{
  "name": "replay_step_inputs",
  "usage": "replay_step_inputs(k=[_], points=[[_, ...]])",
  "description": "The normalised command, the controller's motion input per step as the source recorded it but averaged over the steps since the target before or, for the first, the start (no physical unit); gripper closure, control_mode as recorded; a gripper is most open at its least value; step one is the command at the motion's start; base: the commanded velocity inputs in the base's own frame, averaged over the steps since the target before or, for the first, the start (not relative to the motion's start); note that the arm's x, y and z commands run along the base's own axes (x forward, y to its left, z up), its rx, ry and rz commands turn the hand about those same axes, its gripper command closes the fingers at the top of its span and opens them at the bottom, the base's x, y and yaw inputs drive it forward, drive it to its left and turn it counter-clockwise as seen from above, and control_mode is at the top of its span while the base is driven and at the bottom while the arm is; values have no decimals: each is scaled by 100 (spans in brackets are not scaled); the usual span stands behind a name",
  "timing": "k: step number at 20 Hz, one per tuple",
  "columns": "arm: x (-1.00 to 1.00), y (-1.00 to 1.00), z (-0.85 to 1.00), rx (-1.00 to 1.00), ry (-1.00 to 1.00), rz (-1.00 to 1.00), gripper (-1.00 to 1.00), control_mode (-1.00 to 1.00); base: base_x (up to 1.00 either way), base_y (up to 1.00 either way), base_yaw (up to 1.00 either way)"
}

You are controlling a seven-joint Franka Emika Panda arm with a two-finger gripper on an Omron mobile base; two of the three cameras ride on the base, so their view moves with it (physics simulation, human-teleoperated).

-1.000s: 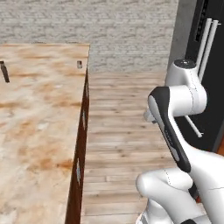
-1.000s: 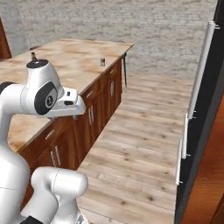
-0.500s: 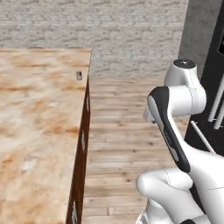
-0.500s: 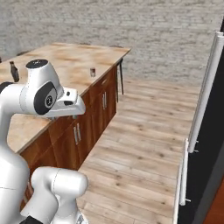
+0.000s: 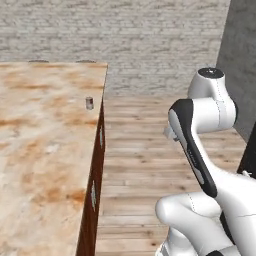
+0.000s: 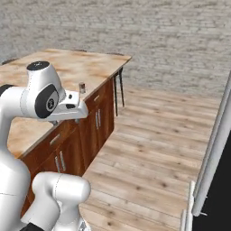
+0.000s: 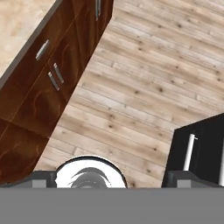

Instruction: Restock the canned food cabinet by taking the new fresh canned food from the counter and placing it in the cabinet. Then, take the old canned food from the cabinet and place it on the counter.

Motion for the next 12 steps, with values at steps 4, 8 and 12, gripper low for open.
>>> replay_step_inputs(k=[4,8,12], points=[[0,0,0,0,0,0,-100,100,100,0,7],[0,0,0,0,0,0,-100,100,100,0,7],[0,0,0,0,0,0,-100,100,100,0,13]])
